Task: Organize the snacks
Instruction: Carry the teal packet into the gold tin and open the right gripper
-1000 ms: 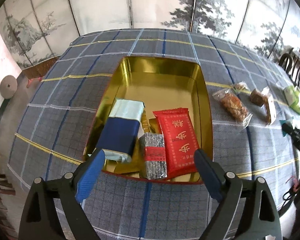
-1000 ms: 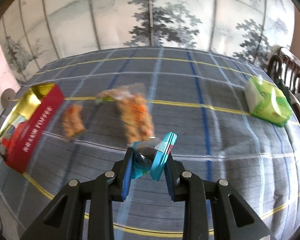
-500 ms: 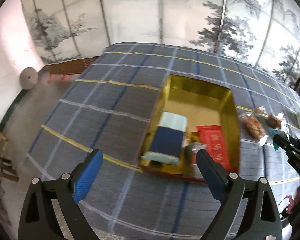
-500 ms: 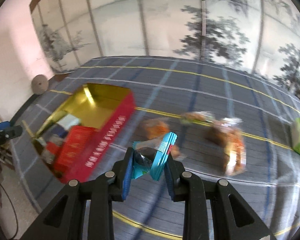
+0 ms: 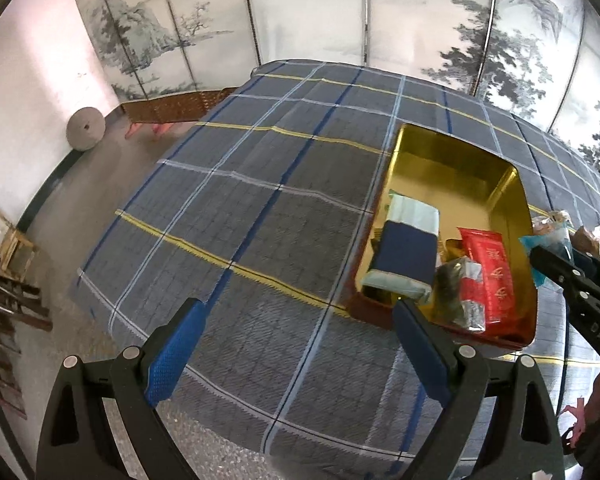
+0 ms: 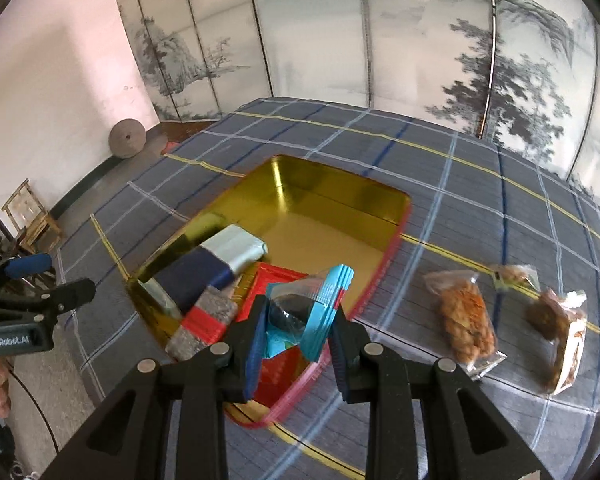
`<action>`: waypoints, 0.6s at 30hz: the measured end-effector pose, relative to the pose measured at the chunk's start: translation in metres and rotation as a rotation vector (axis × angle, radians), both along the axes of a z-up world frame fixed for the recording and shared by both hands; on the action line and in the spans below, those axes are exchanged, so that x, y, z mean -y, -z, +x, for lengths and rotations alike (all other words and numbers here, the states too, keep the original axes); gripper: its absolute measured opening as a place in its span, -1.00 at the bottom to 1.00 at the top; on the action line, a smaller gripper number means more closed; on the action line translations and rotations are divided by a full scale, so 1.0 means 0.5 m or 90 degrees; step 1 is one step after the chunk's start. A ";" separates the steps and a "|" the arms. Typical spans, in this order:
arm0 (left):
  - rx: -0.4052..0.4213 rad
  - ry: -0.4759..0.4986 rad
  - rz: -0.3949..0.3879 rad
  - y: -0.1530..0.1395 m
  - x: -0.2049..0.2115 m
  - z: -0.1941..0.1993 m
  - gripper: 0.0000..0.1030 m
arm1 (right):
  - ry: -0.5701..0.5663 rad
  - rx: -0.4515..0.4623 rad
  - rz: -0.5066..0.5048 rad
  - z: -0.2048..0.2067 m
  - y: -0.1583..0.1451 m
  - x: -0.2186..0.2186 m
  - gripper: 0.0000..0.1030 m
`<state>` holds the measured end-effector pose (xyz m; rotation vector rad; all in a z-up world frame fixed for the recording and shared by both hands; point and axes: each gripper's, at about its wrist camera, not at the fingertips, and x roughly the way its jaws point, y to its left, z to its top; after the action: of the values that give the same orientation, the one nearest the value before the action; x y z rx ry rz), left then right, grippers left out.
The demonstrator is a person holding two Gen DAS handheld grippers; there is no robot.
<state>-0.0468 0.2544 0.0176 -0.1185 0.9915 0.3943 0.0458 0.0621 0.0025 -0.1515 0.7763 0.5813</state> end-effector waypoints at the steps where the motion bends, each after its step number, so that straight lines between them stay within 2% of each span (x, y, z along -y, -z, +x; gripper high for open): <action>1: -0.001 -0.001 0.001 0.000 -0.002 -0.001 0.81 | -0.002 -0.002 -0.001 0.001 0.001 -0.006 -0.44; 18: -0.020 -0.016 0.001 0.016 -0.025 -0.003 0.81 | -0.017 -0.010 -0.049 0.017 0.033 -0.065 -0.44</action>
<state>-0.0485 0.2667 0.0098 -0.1240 1.0216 0.4212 0.0544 0.0945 -0.0138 -0.2287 0.8126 0.5789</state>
